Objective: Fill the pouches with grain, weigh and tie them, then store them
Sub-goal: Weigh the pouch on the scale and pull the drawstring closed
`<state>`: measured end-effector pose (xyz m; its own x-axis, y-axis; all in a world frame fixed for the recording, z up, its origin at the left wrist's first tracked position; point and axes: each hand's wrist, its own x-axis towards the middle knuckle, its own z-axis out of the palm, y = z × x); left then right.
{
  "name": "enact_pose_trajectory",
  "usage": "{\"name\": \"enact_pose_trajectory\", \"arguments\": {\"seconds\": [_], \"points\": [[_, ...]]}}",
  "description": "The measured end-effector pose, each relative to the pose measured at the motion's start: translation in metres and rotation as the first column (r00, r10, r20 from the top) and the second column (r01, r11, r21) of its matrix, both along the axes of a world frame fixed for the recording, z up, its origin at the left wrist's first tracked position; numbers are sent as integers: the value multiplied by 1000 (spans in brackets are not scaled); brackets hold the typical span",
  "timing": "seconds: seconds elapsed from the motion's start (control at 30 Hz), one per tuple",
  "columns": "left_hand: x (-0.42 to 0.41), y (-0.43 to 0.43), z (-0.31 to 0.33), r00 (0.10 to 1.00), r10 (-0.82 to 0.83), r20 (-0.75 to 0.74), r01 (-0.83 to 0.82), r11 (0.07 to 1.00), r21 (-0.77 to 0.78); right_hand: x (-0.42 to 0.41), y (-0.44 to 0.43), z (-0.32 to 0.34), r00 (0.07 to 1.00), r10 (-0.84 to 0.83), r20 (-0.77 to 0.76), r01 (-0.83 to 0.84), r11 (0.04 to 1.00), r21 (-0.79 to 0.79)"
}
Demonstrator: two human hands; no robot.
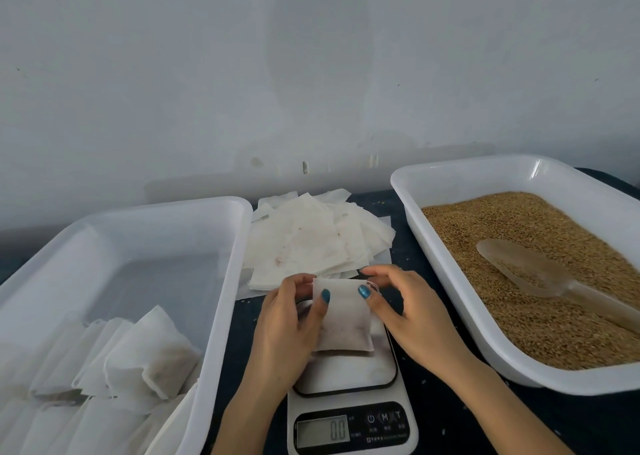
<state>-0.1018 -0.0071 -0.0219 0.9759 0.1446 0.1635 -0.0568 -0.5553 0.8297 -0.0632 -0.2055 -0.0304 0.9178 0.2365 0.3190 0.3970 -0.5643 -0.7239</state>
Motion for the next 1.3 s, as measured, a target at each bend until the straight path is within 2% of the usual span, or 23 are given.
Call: {"name": "enact_pose_trajectory", "arguments": {"seconds": [0.3,0.6,0.77,0.93,1.1,1.2,1.3], "points": [[1,2,-3,1000,12,7,-12,999,-35,4,-5,-5,997,-81,-21,82,994,70],[1,5,-5,997,34,73,-35,999,15,2,-5,0,995,-95,-39,98,992,78],[2,5,-5,1000,15,12,-15,1000,1,3,-6,1,995,-94,-40,96,993,61],[8,-2,-4,998,36,-53,-35,999,17,2,-5,-3,998,-47,-48,45,998,-47],[6,-9,5,987,139,76,-144,987,68,1,0,-1,998,23,-60,-28,996,-83],[-2,-13,17,991,83,108,-87,996,37,-2,4,4,994,49,-94,-50,999,-3],[-18,-18,36,977,69,202,-90,991,98,-4,11,13,999,34,-21,-32,996,88]]}}
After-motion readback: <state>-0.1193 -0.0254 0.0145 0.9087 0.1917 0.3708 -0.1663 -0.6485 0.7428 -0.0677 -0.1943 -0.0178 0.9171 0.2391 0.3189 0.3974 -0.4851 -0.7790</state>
